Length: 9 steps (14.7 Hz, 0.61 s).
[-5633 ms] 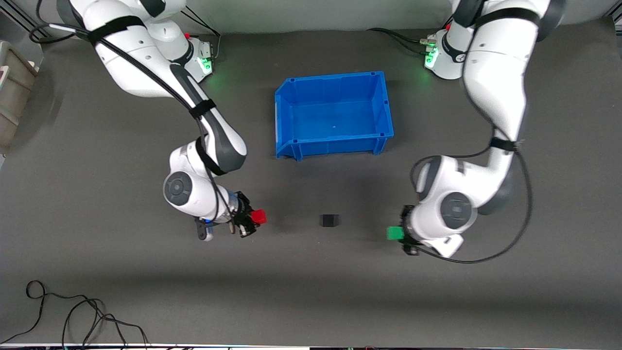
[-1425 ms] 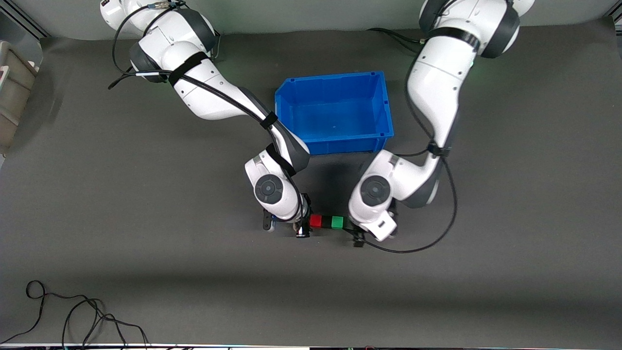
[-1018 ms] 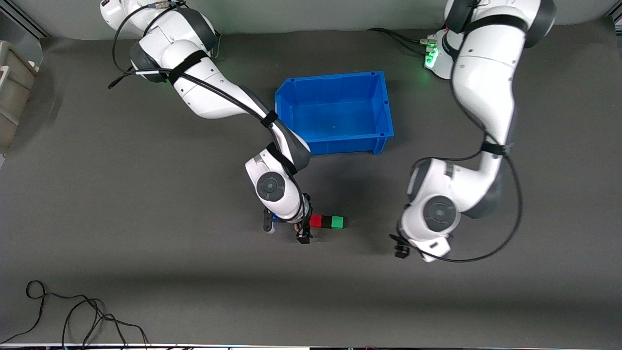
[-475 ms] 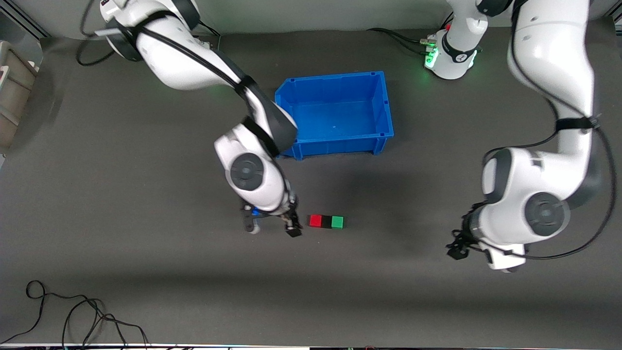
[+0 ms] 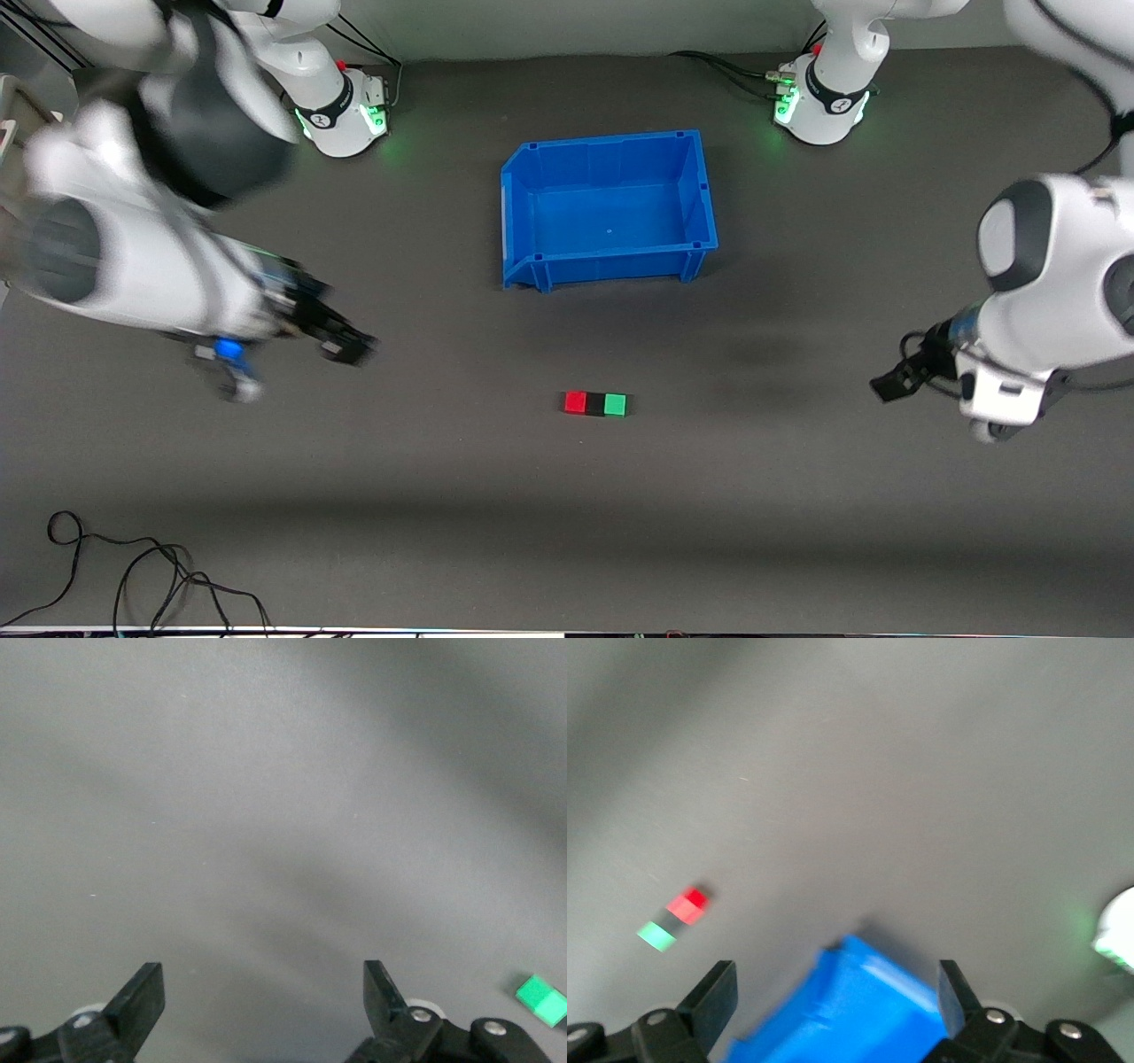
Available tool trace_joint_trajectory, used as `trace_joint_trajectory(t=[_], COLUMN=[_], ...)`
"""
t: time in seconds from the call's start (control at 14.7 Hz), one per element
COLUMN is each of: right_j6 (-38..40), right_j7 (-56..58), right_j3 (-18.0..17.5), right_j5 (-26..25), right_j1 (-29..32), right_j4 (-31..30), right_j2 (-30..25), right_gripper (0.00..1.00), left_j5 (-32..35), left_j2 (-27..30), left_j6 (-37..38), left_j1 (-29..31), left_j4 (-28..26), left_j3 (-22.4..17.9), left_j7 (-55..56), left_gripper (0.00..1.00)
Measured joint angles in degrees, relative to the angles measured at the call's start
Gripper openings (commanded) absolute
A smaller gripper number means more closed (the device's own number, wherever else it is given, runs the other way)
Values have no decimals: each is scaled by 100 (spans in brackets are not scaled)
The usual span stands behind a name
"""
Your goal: Attach green and red cubes to black cube
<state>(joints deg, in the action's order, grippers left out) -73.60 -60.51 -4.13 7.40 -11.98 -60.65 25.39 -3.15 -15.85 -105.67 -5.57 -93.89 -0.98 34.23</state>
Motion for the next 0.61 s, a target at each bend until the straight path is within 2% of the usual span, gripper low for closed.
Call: trace_joint_trajectory(t=[0.2,0.34,0.61], right_j6=[763,994,893], right_j7=[1393,2363,4276], right_j3=[9,50,509], right_j5=[3,1,-224], right_j1=[571,849,983], right_j4=[-80,-287,-863], right_j2=[-487,-804,-1328], right_gripper=[100,100,100], left_j5=[28,-2,251], left_j2=[595,868,1109], left_j6=[442,649,667], left_j1=[105,363,459], left_j4=[-259,-316,-342], left_j3=[-215,-313,-292], left_j7=[-1529,-2592,-3142], left_gripper=[100,100,100])
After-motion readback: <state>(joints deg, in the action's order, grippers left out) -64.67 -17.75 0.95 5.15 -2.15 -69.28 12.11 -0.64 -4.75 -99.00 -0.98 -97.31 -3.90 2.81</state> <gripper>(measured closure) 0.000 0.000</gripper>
